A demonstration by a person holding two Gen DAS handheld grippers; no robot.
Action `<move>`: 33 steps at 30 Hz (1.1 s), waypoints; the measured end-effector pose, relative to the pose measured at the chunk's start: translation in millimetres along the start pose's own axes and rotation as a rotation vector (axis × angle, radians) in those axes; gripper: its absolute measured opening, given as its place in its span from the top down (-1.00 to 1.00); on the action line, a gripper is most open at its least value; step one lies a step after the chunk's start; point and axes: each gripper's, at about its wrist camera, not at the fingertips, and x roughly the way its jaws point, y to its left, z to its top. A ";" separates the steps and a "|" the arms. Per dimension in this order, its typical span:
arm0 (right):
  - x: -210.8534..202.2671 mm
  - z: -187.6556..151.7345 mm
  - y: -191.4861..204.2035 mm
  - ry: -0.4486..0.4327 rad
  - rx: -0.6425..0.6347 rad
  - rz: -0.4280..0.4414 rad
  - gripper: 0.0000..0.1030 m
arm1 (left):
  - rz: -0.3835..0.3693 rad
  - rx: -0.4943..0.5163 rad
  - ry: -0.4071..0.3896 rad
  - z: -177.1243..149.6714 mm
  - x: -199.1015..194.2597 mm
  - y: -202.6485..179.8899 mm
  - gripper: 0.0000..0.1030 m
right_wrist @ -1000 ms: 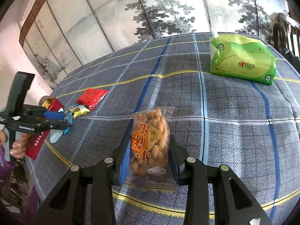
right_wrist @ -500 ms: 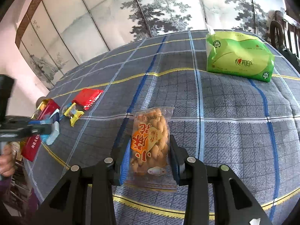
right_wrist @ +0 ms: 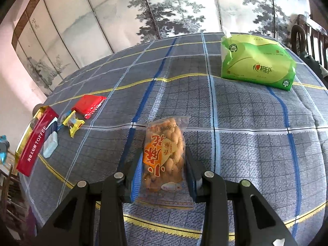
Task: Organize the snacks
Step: 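Carry the blue candy over the tin with the left gripper while the right holds the peanut bag, then lower the blue candy into the tin and open the left gripper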
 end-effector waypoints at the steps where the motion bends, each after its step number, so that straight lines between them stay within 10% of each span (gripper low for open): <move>1: 0.1 -0.2 0.7 0.001 -0.003 -0.004 0.33 | 0.023 -0.012 -0.011 -1.1 -5.5 11.5 0.48; 11: 0.6 -0.2 4.5 0.004 -0.020 -0.034 0.33 | 0.184 -0.130 -0.034 -3.2 -7.4 114.8 0.48; 33: 0.3 -0.2 6.2 0.006 -0.031 -0.048 0.33 | 0.194 -0.149 0.025 1.7 51.8 157.1 0.47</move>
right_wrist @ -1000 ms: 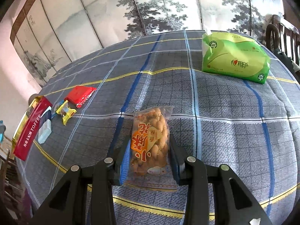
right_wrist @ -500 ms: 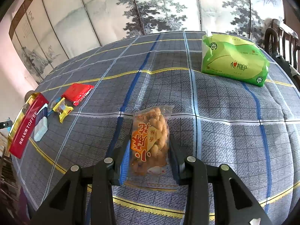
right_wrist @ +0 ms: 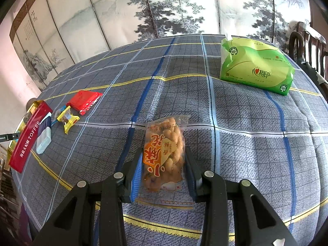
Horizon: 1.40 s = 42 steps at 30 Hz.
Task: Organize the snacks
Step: 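Lower the blue candy into the tin and open the left gripper, then carry the peanut bag into the tin and open the right gripper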
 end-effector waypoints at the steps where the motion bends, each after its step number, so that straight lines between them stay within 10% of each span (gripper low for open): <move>1: 0.0 0.0 0.1 0.000 0.000 0.000 0.33 | 0.003 0.004 0.002 -0.1 1.1 -0.4 0.46; 17: -0.4 -0.2 0.4 0.000 -0.002 -0.002 0.33 | 0.113 0.083 -0.062 0.4 -3.0 -17.4 0.09; 28: -0.5 -0.2 1.4 0.003 -0.002 -0.004 0.33 | 0.054 -0.082 -0.107 -17.8 -38.1 -0.7 0.09; 42: -17.9 36.2 95.4 -0.011 -0.049 0.262 0.34 | 0.057 -0.033 -0.129 -54.4 -83.5 -18.6 0.08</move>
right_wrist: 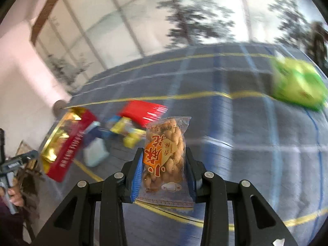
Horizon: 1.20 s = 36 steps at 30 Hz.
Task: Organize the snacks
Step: 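Carry the peanut bag into the tin and open the right gripper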
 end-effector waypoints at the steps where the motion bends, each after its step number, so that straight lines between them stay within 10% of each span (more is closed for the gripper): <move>1: 6.8 9.9 15.8 0.004 -0.023 0.035 0.34 | 0.004 0.004 0.000 -1.7 -1.0 0.0 0.08; 17: 152.1 85.7 191.8 0.196 -0.258 0.275 0.34 | 0.056 0.029 0.004 -16.4 -2.3 25.2 0.05; 36: 245.4 95.4 242.6 0.360 -0.248 0.290 0.34 | 0.058 0.052 0.000 -12.7 7.7 37.8 0.01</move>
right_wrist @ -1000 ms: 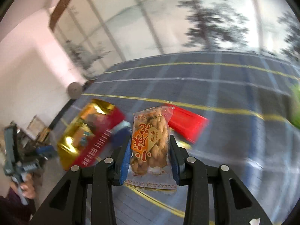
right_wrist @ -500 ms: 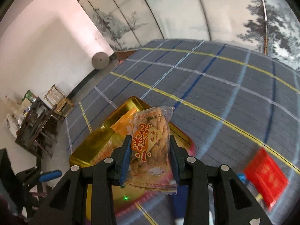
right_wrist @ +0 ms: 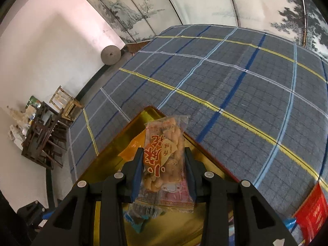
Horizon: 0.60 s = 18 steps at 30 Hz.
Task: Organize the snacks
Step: 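Carry the peanut bag into the tin and open the right gripper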
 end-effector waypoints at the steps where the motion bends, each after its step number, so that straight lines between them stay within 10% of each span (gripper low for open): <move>1: 3.2 1.2 -0.4 0.011 0.003 0.001 0.34 | -0.001 -0.002 0.002 -0.1 0.8 0.6 0.01; 12: 28.3 -2.6 20.5 0.102 -0.033 0.051 0.34 | -0.009 -0.002 0.006 -1.0 1.2 -0.8 0.01; 18: 13.6 -0.9 13.2 0.028 -0.028 -0.068 0.03 | -0.005 -0.008 0.010 -0.4 2.5 -0.2 0.01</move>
